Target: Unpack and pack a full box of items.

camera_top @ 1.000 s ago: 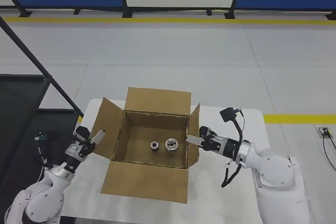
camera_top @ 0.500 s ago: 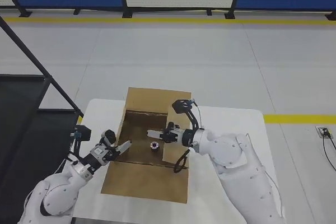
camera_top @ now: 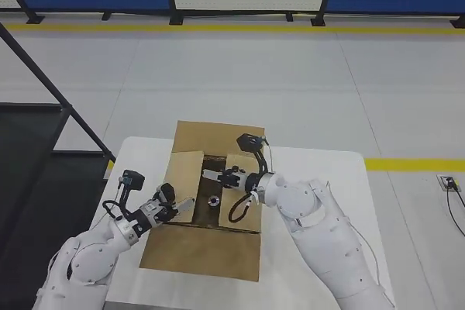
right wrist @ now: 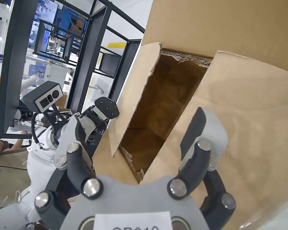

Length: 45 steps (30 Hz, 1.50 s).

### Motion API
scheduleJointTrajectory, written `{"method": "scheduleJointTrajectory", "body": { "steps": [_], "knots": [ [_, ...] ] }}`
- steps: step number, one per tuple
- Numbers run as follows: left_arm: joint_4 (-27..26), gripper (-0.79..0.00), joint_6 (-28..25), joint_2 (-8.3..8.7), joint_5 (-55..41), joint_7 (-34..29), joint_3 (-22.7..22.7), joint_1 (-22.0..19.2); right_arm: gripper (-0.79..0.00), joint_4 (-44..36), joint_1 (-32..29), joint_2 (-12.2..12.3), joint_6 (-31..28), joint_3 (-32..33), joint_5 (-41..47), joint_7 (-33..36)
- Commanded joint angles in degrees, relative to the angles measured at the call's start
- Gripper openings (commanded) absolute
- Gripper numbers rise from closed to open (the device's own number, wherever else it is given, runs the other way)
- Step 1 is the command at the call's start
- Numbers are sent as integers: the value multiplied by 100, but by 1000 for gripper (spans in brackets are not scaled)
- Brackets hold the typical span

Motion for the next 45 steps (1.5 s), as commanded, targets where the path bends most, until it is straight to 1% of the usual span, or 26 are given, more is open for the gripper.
{"method": "scheduleJointTrajectory", "body": {
  "steps": [1,6,10,20,25,32,37,40,45],
  "knots": [
    [60,0,47,0,-51,-119,80,-94,0,79,27,-1,56,-3,8,-48],
    [211,0,103,-5,-42,-309,303,-305,0,213,47,9,8,39,147,-85],
    [306,0,117,-4,-34,-341,407,-393,0,297,40,18,-20,36,184,-117],
    [406,0,94,13,68,-269,542,-419,0,319,136,14,82,-287,-355,-172],
    [404,0,95,27,71,-240,554,-403,0,440,209,-8,210,-393,-396,-166],
    [413,0,3,60,24,-213,502,-337,0,675,323,-34,360,-410,-327,-272],
    [343,0,-123,93,-31,-250,427,-285,0,703,348,-38,391,-382,-253,-314],
    [228,0,-141,113,-120,-154,317,-256,0,583,312,-22,305,-311,-171,-332],
    [-116,0,-176,168,-340,-60,-21,-131,0,-55,66,61,87,-113,-190,-265]
  ]
}}
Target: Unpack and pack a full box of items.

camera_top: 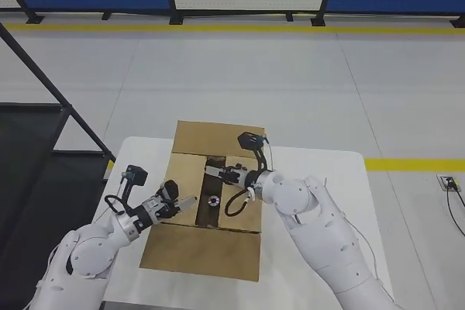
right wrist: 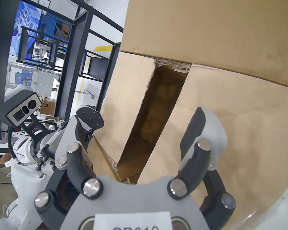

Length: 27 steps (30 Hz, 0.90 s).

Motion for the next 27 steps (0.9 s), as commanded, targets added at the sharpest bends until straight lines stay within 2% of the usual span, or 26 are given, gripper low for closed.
{"method": "scheduleJointTrajectory", "body": {
  "steps": [1,5,8,11,16,25,27],
  "knots": [
    [-156,0,-7,25,-85,45,-170,64,0,-340,-137,42,-67,96,-33,48],
    [-509,0,-76,87,-358,124,-638,288,0,-1130,-507,153,-310,406,-29,198],
    [-752,0,-248,158,-601,27,-1174,622,0,-1588,-761,238,-345,674,-142,274],
    [-855,0,-488,233,-979,-208,-1788,1139,0,-1779,-912,293,-298,900,-248,133],
    [-853,0,-860,363,-1346,-1110,-2734,2138,0,-1786,-961,328,-238,1014,-308,165],
    [-858,0,-865,372,-1355,-1202,-2780,2210,0,-1757,-980,327,-232,1021,-282,116],
    [-886,0,-840,370,-1330,-1173,-2744,2215,0,-1312,-908,307,-209,1007,-146,-172]
  ]
}}
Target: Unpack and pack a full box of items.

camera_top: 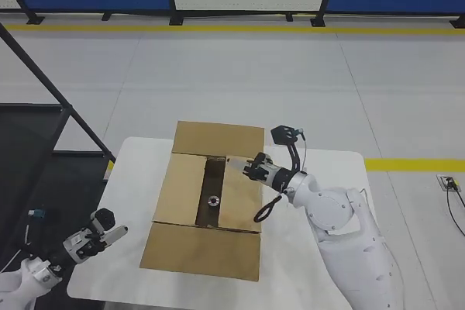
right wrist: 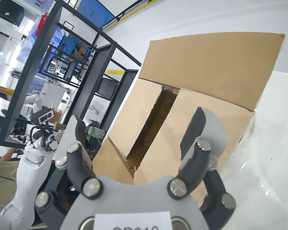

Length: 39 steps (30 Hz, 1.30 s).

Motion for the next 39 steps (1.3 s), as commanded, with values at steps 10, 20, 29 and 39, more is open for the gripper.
{"method": "scheduleJointTrajectory", "body": {
  "steps": [10,20,29,39],
  "knots": [
    [90,0,69,100,-109,-683,356,3,0,3793,1845,-231,-487,-354,445,-1499],
    [232,0,-246,235,-802,-1592,440,328,0,5899,2824,-395,-1699,-492,809,-1884],
    [189,0,32,357,-1663,-1963,1036,162,0,6858,3205,-470,-3064,-225,2092,-714],
    [359,0,15,477,-2447,-1927,1226,-150,0,7096,3348,-403,-3580,-44,2590,-208]
  ]
}}
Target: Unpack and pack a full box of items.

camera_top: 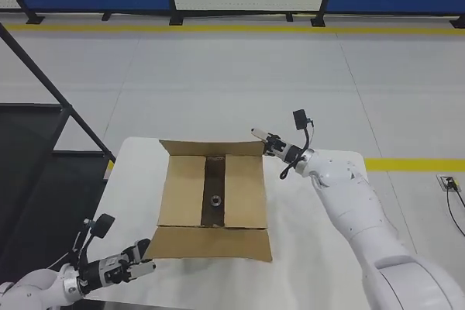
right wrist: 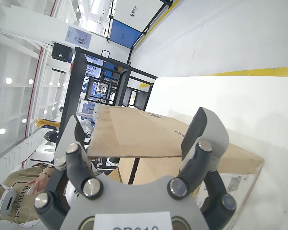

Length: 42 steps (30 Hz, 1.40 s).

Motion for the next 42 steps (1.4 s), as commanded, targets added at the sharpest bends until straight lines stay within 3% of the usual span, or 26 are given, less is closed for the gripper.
{"method": "scheduleJointTrajectory", "body": {
  "steps": [1,11,20,31,42],
  "knots": [
    [39,0,8,7,-163,47,3,-43,0,-15,5,12,-56,2,1,-9],
    [-110,0,167,-7,-378,725,147,-187,0,-310,-34,96,-538,67,264,593],
    [-258,0,363,-53,249,1546,459,-476,0,-801,-113,138,-521,-80,127,984],
    [-357,0,837,-171,2236,2856,1268,-1218,0,-1527,-262,307,182,-82,-149,1183],
    [-202,0,1204,-299,3219,3748,1947,-1656,0,-2280,-701,551,625,150,420,2494]
  ]
}}
